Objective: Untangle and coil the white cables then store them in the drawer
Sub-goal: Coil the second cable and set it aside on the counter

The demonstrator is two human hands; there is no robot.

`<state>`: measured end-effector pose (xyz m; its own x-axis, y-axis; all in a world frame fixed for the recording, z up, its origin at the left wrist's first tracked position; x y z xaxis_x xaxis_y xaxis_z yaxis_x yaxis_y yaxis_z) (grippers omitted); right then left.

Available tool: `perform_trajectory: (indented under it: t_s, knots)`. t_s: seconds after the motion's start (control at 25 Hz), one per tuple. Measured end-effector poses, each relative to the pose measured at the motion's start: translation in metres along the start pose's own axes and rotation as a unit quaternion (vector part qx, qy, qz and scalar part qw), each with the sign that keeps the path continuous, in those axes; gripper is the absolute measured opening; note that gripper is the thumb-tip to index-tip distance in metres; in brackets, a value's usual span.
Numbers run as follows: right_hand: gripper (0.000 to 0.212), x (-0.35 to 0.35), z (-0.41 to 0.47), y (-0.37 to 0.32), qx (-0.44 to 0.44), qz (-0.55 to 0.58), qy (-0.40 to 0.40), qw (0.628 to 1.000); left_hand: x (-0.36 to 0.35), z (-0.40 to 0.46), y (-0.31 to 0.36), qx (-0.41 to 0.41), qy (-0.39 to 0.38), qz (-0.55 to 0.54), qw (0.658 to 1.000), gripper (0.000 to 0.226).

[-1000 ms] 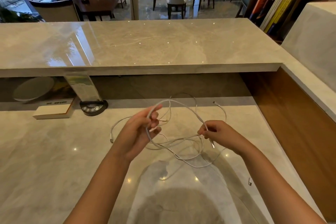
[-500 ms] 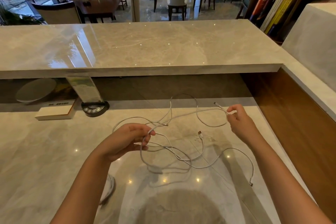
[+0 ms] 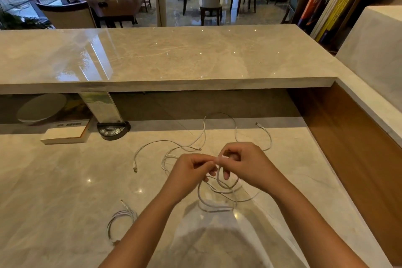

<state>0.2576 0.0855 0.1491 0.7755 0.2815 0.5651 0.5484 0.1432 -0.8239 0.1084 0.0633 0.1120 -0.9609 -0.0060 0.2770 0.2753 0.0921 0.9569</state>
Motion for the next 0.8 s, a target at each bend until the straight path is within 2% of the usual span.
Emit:
perform_trajectory:
  t_s: [0.16, 0.24, 0.32, 0.4, 0.44, 0.52, 0.6, 0.68, 0.8]
  knots:
    - [0.028, -0.003, 0.008, 0.002, -0.047, 0.048, 0.081, 0.995, -0.014, -0.01, 0.001, 0.041, -0.074, -0.071, 0.994, 0.024]
    - [0.031, -0.005, 0.01, 0.003, -0.043, 0.044, 0.117, 0.991, -0.014, -0.013, 0.002, 0.054, -0.079, -0.099, 0.99, 0.021]
    - [0.03, -0.009, 0.012, 0.005, -0.03, 0.022, 0.148, 0.988, -0.012, -0.014, 0.001, 0.045, -0.062, -0.078, 0.994, 0.018]
    - [0.015, -0.01, 0.009, 0.006, 0.005, -0.002, 0.161, 0.987, -0.006, -0.013, 0.0, 0.048, -0.039, -0.086, 0.994, 0.022]
    - [0.021, -0.01, 0.008, 0.007, 0.028, -0.022, 0.153, 0.988, -0.002, -0.011, -0.001, 0.055, -0.028, -0.102, 0.993, 0.025]
    - [0.062, -0.011, 0.005, 0.015, 0.068, -0.062, 0.097, 0.991, 0.007, -0.006, -0.001, 0.067, -0.013, -0.121, 0.99, 0.025]
    - [0.081, -0.013, 0.003, 0.021, 0.109, -0.114, 0.082, 0.984, 0.011, -0.003, -0.002, 0.072, -0.011, -0.116, 0.991, 0.023]
    - [0.078, -0.012, 0.001, 0.024, 0.172, -0.177, 0.131, 0.96, 0.01, -0.001, -0.002, 0.067, -0.012, -0.109, 0.992, 0.021]
    - [0.069, -0.008, -0.001, 0.026, 0.267, -0.261, 0.194, 0.907, 0.01, -0.001, -0.005, 0.05, 0.027, -0.061, 0.997, 0.018]
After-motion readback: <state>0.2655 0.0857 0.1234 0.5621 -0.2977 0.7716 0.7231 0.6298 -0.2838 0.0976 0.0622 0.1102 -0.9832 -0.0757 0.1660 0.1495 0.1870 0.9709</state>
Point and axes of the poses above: each hand's wrist, its own z-axis towards the middle knuckle, its own x-axis out of the back of the hand, y = z × x, the point moved 2 cm from there along z, towards the middle knuckle, and after that the axes turned 5 degrees about y, right-handed, at the moved point
